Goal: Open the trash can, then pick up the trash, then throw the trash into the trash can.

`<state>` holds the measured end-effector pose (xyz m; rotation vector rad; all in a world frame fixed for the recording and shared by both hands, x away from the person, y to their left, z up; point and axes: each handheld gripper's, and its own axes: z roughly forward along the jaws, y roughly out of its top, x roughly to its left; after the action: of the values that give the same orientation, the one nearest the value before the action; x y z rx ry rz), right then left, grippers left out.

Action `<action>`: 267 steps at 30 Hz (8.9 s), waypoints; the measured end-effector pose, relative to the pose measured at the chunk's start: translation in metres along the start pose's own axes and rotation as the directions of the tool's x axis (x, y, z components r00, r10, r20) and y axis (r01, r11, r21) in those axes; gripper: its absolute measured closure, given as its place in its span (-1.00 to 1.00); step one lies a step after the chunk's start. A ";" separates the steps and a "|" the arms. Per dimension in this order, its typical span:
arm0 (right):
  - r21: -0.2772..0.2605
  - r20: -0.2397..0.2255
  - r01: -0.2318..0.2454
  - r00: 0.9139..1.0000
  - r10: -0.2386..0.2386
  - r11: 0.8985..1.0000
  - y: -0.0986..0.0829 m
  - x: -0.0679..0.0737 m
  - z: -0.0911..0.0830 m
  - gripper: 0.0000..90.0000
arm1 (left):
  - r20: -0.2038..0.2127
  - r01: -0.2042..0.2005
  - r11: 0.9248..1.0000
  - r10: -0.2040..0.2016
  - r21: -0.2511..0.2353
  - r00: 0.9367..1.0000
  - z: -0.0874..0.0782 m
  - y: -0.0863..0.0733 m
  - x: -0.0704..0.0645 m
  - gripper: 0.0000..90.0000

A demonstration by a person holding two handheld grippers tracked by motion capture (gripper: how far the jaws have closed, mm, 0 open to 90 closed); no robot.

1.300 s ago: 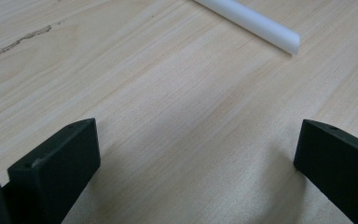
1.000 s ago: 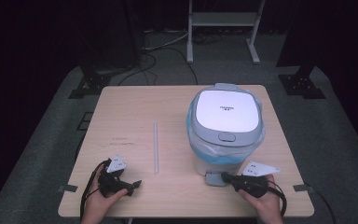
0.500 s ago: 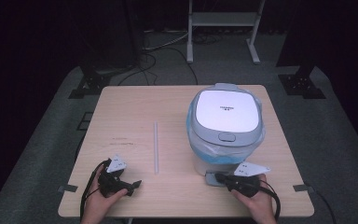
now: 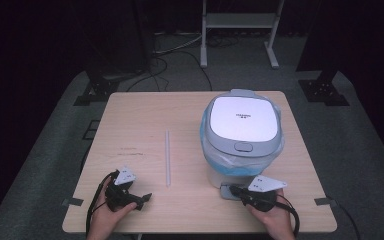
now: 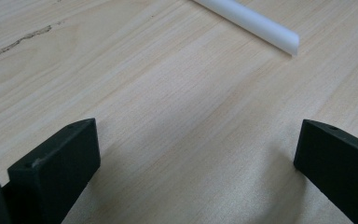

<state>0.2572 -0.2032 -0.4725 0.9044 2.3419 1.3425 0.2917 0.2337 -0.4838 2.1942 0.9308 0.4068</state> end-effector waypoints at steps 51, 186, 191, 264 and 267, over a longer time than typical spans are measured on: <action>0.020 0.016 -0.013 1.000 0.013 1.000 -0.007 0.002 0.006 1.00 | -0.001 0.000 1.000 0.000 -0.001 1.000 0.000 0.000 0.000 -1.00; 0.056 0.021 -0.030 0.999 0.028 0.998 -0.006 0.001 0.010 1.00 | -0.087 0.077 0.994 -0.084 -0.080 0.993 0.053 0.056 0.008 -0.07; 0.056 0.021 -0.029 0.999 0.028 0.998 -0.006 0.001 0.010 1.00 | -0.084 0.075 0.994 -0.082 -0.084 0.993 0.052 0.055 0.012 0.09; 0.056 0.019 -0.032 0.999 0.031 0.998 -0.006 0.001 0.010 1.00 | 0.019 0.128 0.977 -0.127 -0.173 0.992 0.018 0.053 0.040 0.82; 0.056 0.019 -0.031 0.999 0.030 0.998 -0.006 0.001 0.010 1.00 | 0.028 0.127 0.975 -0.124 -0.182 0.992 0.015 0.054 0.041 0.82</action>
<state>0.2595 -0.1982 -0.4830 0.9689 2.3720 1.2807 0.3544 0.2295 -0.4550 1.9576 0.9767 0.3975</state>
